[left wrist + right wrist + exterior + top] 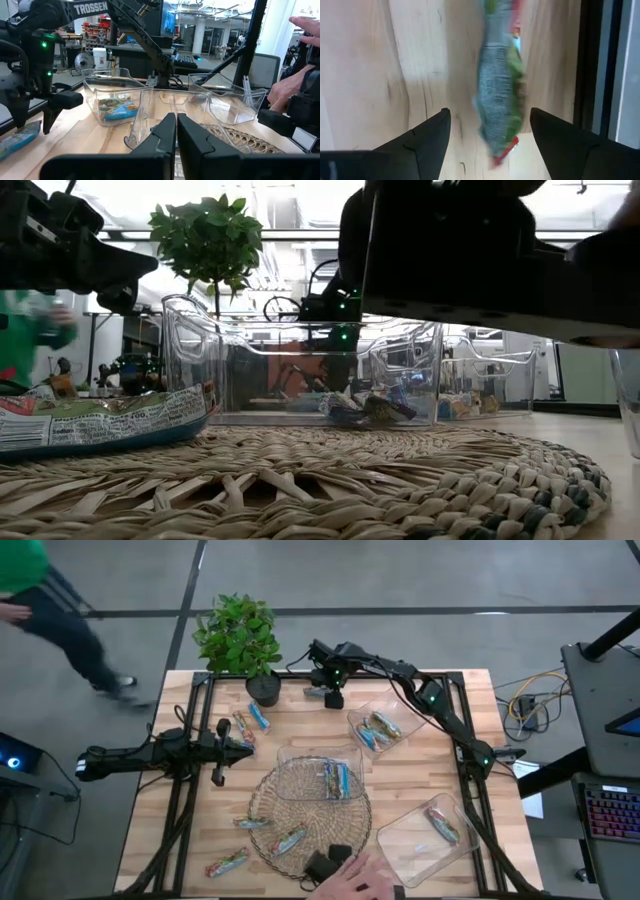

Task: Pick and place Granola Bars by type
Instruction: Put the red granola bar into the bottom transparent bin

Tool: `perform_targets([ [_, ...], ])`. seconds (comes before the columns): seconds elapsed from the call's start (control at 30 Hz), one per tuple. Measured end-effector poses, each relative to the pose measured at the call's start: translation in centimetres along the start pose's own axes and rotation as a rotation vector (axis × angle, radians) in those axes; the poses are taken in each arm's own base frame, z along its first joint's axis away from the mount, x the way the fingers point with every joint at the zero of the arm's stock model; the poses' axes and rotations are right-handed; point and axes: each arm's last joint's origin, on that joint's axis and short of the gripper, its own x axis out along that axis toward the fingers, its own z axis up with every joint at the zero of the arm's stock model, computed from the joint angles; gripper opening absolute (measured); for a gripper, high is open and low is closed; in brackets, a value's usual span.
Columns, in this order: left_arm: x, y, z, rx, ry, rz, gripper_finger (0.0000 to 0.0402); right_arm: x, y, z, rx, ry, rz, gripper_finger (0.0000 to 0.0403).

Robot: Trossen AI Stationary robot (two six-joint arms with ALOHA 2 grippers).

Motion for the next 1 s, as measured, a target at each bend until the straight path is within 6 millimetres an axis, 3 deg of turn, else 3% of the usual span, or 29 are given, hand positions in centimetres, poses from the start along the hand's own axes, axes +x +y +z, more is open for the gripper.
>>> perform_targets([
  [0.2, 0.0, 0.0, 0.0, 0.0, 0.0, 0.0, 0.0, -0.04, 0.2, -0.38, 0.015, 0.035, 0.028, 0.0238],
  [0.6, 0.0, 0.0, 0.0, 0.0, 0.0, 0.0, 0.0, 0.06, 0.48, -0.44, 0.017, 0.025, 0.087, 0.0115],
  [1.0, 0.0, 0.0, 0.0, 0.0, 0.0, 0.001, 0.0, 0.14, 0.48, -0.34, 0.075, 0.011, 0.099, 0.0018],
])
